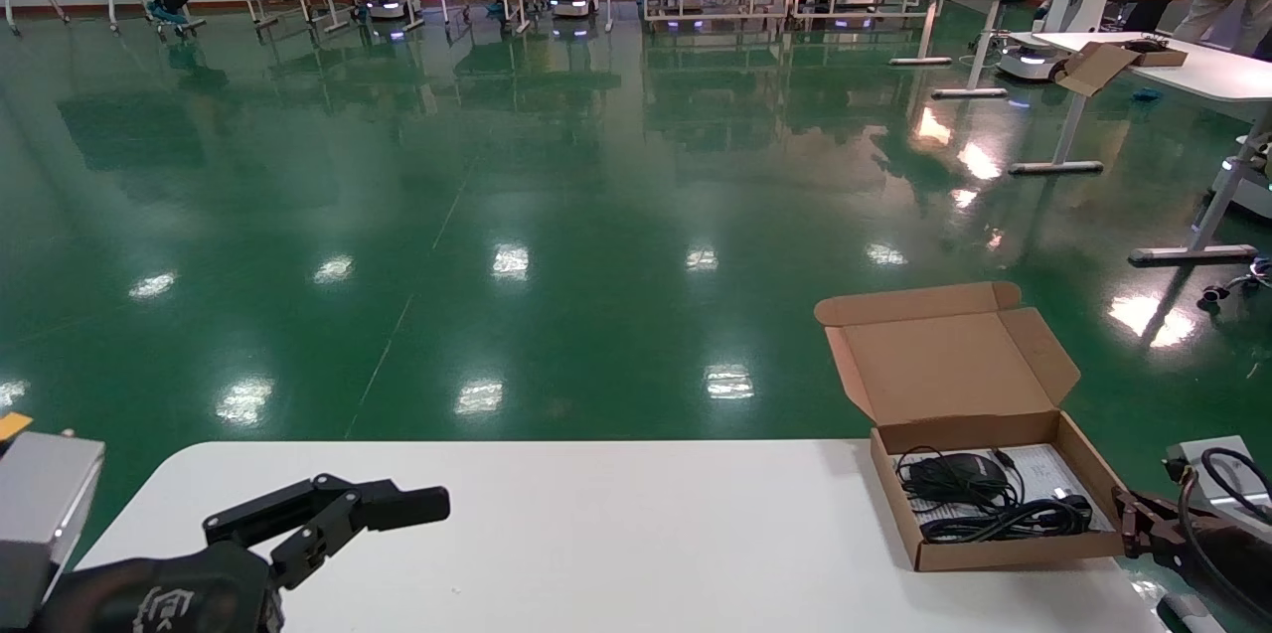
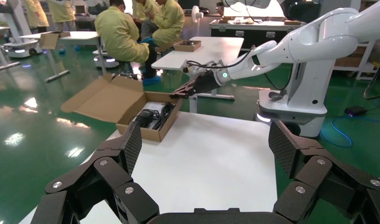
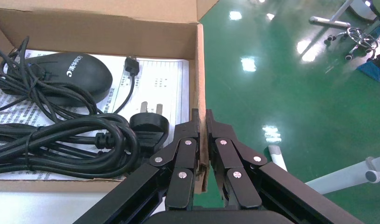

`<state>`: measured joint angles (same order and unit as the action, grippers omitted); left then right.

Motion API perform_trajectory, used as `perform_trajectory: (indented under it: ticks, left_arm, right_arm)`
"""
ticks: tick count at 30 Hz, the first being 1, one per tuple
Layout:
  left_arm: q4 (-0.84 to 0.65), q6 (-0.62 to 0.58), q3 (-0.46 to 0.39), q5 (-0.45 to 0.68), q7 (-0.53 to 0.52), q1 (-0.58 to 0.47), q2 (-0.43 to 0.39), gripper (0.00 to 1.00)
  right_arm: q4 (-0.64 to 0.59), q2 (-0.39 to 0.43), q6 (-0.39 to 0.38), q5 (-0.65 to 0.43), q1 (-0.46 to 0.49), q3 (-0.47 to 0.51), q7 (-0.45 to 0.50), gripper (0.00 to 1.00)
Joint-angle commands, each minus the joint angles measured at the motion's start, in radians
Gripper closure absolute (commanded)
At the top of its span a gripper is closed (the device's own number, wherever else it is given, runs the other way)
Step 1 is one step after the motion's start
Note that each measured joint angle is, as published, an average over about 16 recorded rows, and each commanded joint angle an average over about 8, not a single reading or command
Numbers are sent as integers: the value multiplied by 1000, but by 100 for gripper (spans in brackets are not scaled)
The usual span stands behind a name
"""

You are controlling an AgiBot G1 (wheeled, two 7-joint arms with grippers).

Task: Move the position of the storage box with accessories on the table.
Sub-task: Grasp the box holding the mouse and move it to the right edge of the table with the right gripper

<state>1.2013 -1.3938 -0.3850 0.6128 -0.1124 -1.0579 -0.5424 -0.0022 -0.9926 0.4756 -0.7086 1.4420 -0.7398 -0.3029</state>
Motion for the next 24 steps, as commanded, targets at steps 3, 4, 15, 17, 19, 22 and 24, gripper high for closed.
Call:
perform_trajectory:
  ticks: [3, 4, 15, 17, 19, 22, 24]
  left_arm:
    - [0, 0, 0, 0, 0, 0, 0, 0]
    - [0, 0, 0, 0, 0, 0, 0, 0]
    - [0, 0, 0, 0, 0, 0, 0, 0]
    - [0, 0, 0, 0, 0, 0, 0, 0]
    - [0, 0, 0, 0, 0, 0, 0, 0]
    - [0, 0, 0, 0, 0, 0, 0, 0]
    - [0, 0, 0, 0, 0, 0, 0, 0]
  right_arm:
    - [3, 0, 6, 6, -18, 4, -5, 100]
    - [4, 1, 8, 6, -22, 4, -7, 100]
    - [9, 3, 23, 3, -39, 2, -31, 100]
    - [10, 4, 24, 2, -39, 1, -36, 100]
    - [11, 5, 25, 1, -39, 1, -42, 93]
    - [13, 6, 28, -2, -38, -1, -51, 58]
    - [14, 7, 31, -2, -37, -1, -56, 33]
